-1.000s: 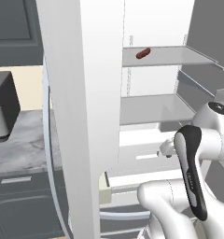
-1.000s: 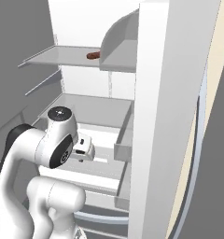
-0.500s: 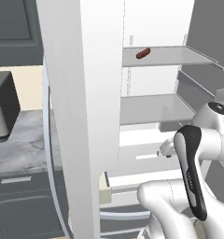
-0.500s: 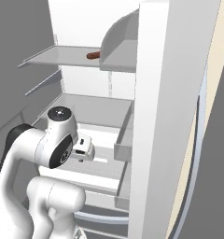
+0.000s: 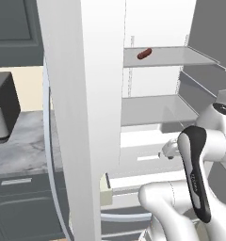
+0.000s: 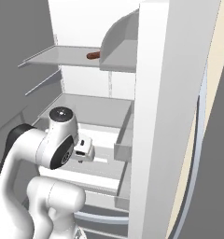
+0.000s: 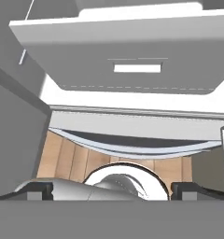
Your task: Retrieve the sausage and cheese from the fridge and place them on the cutting board on the counter.
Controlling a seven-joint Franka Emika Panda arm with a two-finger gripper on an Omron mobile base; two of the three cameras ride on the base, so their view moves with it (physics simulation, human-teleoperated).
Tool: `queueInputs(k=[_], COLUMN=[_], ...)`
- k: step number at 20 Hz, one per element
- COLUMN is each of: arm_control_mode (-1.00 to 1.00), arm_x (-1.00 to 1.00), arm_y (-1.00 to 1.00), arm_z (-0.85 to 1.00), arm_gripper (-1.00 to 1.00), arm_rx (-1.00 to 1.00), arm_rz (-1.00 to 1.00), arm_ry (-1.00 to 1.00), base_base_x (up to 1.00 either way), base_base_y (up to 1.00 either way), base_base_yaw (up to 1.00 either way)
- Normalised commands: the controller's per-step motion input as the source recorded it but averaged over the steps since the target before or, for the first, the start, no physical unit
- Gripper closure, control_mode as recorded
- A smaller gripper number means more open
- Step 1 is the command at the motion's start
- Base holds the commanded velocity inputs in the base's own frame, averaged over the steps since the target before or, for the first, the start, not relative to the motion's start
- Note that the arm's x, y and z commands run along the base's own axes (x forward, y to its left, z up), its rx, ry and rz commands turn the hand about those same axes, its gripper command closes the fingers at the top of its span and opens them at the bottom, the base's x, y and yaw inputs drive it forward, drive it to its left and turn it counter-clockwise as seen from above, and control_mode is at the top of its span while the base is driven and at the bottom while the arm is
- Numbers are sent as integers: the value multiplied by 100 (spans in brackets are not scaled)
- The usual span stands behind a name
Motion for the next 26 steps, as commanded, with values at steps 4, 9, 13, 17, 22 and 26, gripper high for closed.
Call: queueInputs(k=[4,9,13,17,22,26], arm_control_mode=[-100,-100,-100,-100,-100,-100], arm_x=[-1,7,30,35,32,27], arm_y=[28,16,9,0,-2,-4], arm_z=[48,67,73,72,76,65], arm_gripper=[-100,-100,-100,-100,-100,-100], arm_rx=[-1,-7,-9,-7,0,0], arm_rz=[-5,0,-1,-3,-11,-10], arm_ry=[-43,-46,-36,-18,0,0], base_base_x=[0,0,0,0,0,0], base_base_y=[0,0,0,0,0,0], base_base_yaw=[0,0,0,0,0,0])
